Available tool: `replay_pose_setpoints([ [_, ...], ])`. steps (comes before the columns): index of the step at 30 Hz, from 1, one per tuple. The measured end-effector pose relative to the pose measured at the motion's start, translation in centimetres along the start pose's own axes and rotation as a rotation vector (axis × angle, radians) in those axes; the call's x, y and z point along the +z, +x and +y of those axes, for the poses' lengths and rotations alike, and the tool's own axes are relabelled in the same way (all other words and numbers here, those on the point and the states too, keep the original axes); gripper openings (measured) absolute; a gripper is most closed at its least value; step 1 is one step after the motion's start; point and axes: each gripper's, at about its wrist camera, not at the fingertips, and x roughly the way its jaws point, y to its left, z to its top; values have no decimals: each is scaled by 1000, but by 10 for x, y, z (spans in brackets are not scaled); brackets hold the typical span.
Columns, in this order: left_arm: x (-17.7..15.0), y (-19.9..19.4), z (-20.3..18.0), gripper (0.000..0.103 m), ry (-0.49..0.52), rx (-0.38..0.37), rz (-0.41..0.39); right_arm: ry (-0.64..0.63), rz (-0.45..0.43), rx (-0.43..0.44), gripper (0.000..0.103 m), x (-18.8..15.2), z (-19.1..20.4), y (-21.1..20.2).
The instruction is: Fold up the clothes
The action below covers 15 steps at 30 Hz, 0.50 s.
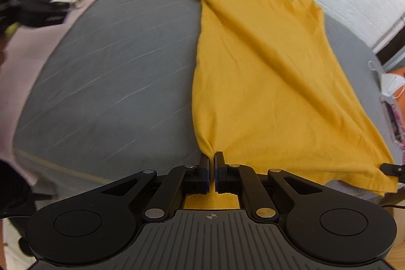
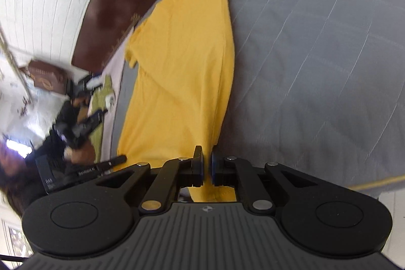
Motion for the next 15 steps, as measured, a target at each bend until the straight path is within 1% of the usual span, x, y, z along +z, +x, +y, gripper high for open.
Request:
replay_pose_setpoints([
  [1, -5, -2, 3, 2, -8, 26, 0, -15, 16, -13, 10, -2, 2, 1],
  [2, -7, -4, 6, 30, -25, 44, -7, -24, 18, -30, 12, 0, 4, 0],
  [3, -9, -7, 9, 32, -50, 57, -17, -27, 9, -49, 16, 5, 4, -3],
  [4, -10, -12, 11, 36, -60, 85, -41, -30, 0, -69, 19, 10, 4, -6],
  [6, -10, -27, 2, 41, -17, 199, -127, -20, -74, -60, 38, 27, 5, -21],
  [7, -8, -35, -5, 51, 10, 247, -172, -13, -118, -48, 48, 36, 5, -30],
  [8, -6, -43, -11, 62, 31, 268, -209, -6, -171, -34, 55, 48, 5, -38],
  [9, -3, -49, -18, 65, 47, 258, -237, 0, -224, -12, 72, 63, 5, -43],
  [10, 2, -54, -25, 66, 62, 227, -256, 7, -271, 15, 78, 80, 4, -46],
  [11, 7, -56, -33, 66, 74, 186, -269, 21, -303, 36, 81, 100, 1, -43],
  [13, 19, -52, -48, 70, 94, 108, -276, 64, -343, 70, 81, 143, -7, -28],
  [15, 31, -39, -63, 70, 91, 47, -268, 125, -357, 87, 81, 183, -19, -4],
])
